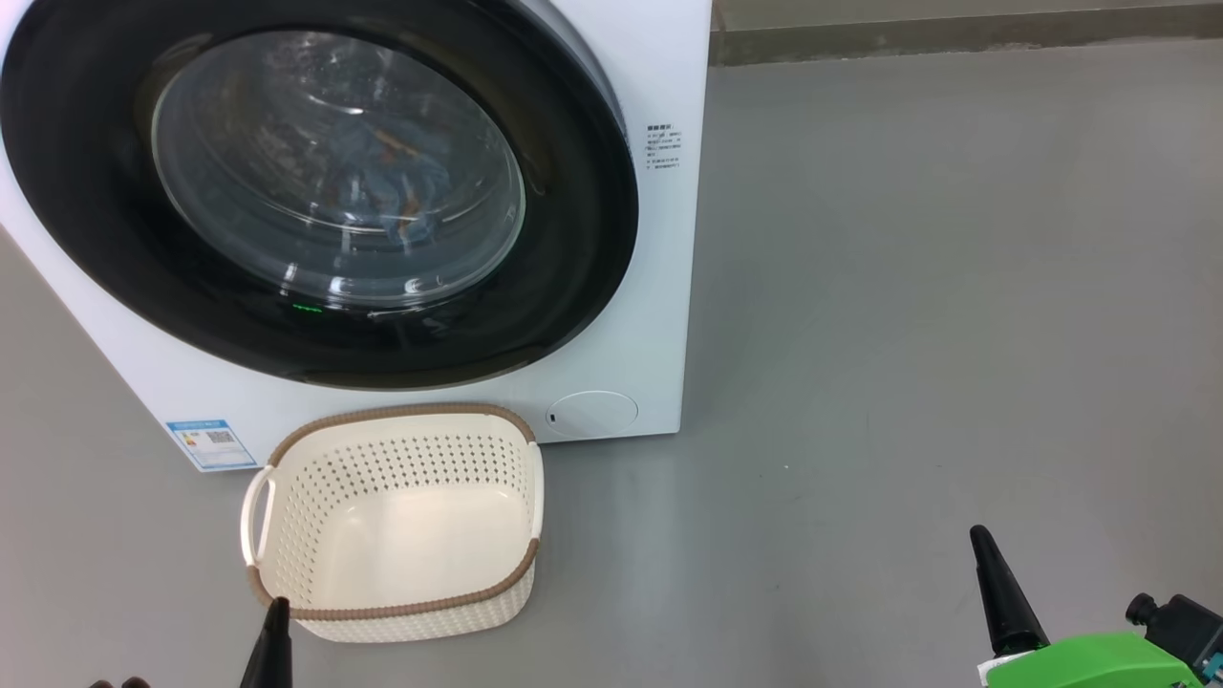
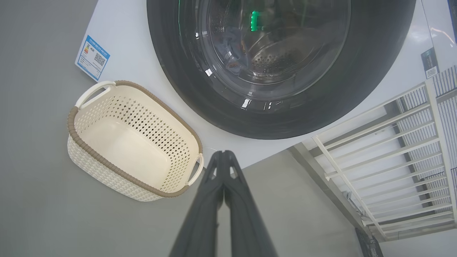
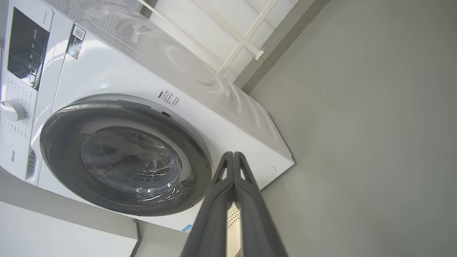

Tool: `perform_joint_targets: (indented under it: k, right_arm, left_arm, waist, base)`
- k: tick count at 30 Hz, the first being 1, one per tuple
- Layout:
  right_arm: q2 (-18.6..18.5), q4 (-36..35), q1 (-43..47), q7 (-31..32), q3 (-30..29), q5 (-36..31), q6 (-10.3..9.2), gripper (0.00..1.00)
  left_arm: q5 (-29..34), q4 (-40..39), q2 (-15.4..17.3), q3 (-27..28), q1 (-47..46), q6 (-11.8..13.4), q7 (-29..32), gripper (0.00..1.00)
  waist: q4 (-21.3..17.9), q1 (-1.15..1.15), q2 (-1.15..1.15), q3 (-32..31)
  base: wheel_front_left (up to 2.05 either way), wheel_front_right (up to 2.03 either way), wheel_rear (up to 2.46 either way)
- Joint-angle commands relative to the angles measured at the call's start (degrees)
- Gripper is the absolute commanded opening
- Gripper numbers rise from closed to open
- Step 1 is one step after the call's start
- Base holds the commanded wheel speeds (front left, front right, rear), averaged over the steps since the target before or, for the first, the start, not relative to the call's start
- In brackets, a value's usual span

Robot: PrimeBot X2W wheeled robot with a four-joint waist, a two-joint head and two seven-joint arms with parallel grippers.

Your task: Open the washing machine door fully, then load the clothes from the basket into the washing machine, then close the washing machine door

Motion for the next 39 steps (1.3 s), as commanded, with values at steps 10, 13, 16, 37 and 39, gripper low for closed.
perform_joint_targets:
  k: [10,13,16,37,39]
  right_arm:
    - [-0.7,-1.1,-3.4,2.1,-0.1,7.7,-0.20,0.00]
    - [-0.7,-1.1,-3.6,2.6,-0.2,9.6,-0.21,0.00]
    - [-0.7,-1.1,-3.7,3.1,-0.4,11.4,-0.22,0.00]
    - [-0.7,-0.9,-4.9,6.7,-1.4,24.5,-0.27,0.00]
    - [-0.7,-0.8,-5.0,7.0,-1.5,25.7,-0.28,0.00]
  left_arm:
    - [-7.3,-0.7,1.1,1.9,-4.1,-0.1,1.9,0.00]
    - [-9.2,-0.6,1.1,2.0,-4.4,-0.1,2.4,0.00]
    - [-11.2,-0.4,1.2,2.2,-4.7,-0.1,2.9,0.00]
    - [-24.6,0.4,1.3,3.3,-6.9,-0.1,6.4,0.00]
    - [-25.9,0.5,1.3,3.4,-7.1,-0.1,6.8,0.00]
  waist:
    - [0.0,-0.01,0.00,0.1]
    - [-0.1,-0.01,0.00,0.1]
    - [-0.1,-0.01,0.00,0.2]
    - [-0.1,-0.01,0.00,0.4]
    - [-0.2,-0.01,0.00,0.4]
  base:
    - [0.00,0.00,0.00]
    - [0.00,0.00,0.00]
    - [0.00,0.00,0.00]
    - [0.00,0.00,0.00]
    - [0.00,0.00,0.00]
